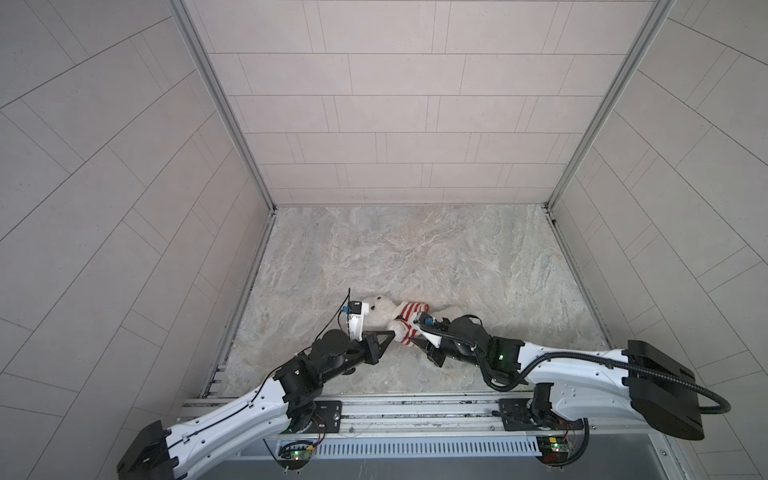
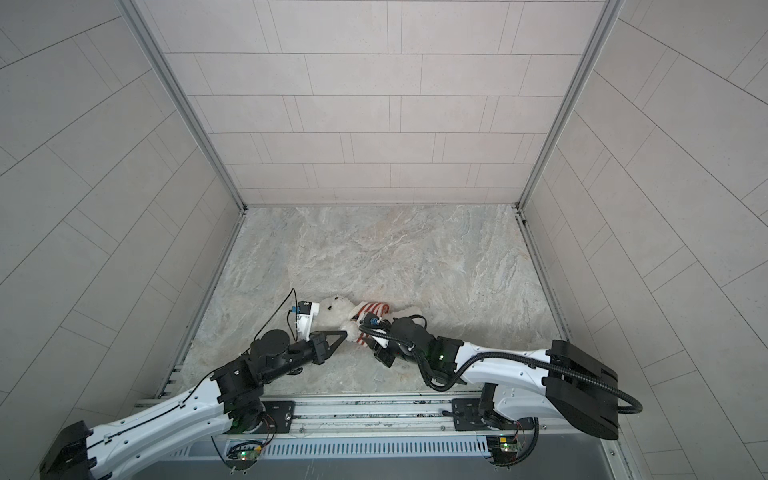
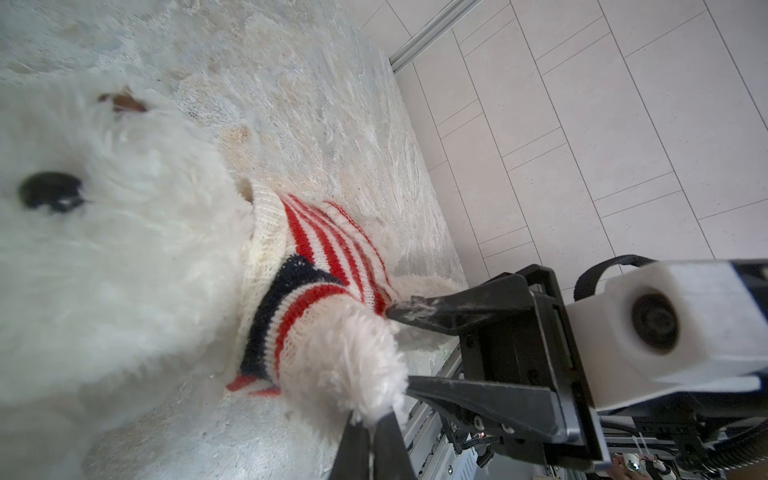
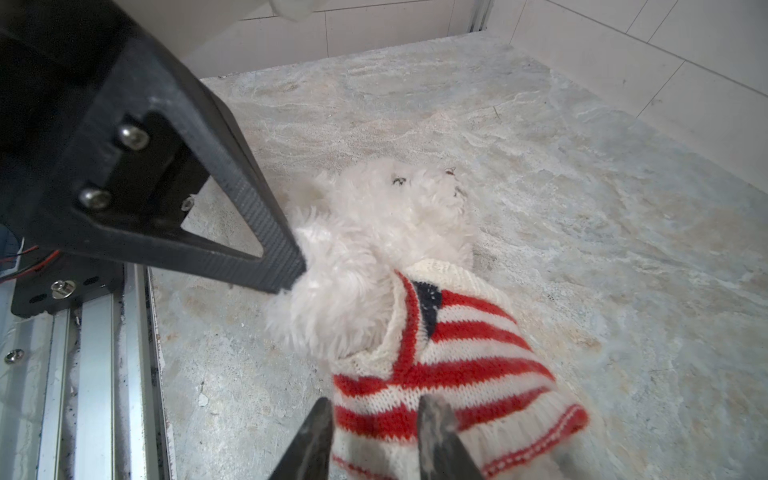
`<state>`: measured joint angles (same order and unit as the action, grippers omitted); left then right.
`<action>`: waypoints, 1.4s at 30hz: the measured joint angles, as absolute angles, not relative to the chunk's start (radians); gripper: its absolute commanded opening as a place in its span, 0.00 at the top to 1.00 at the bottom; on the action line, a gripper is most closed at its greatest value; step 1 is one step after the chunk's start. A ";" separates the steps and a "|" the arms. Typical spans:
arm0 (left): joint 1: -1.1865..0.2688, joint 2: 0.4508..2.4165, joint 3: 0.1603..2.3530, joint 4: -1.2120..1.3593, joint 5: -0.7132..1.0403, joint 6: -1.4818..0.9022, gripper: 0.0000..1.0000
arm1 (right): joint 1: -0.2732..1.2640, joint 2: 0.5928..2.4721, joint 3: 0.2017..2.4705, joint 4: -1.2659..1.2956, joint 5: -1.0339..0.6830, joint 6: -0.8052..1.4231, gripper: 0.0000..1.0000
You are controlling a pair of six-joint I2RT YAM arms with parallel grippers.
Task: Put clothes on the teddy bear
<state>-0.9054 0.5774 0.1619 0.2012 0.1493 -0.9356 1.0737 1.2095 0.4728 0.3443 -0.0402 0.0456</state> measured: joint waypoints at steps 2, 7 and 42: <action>-0.905 0.580 0.162 0.211 0.150 -0.935 1.00 | 1.075 1.222 0.476 0.346 -0.028 0.045 0.79; -0.905 0.598 0.162 0.232 0.154 -0.935 1.00 | 1.075 1.235 0.477 0.342 0.013 0.048 0.93; -0.905 0.595 0.162 0.166 0.115 -0.923 1.00 | 1.020 1.165 0.424 0.289 0.108 0.111 0.90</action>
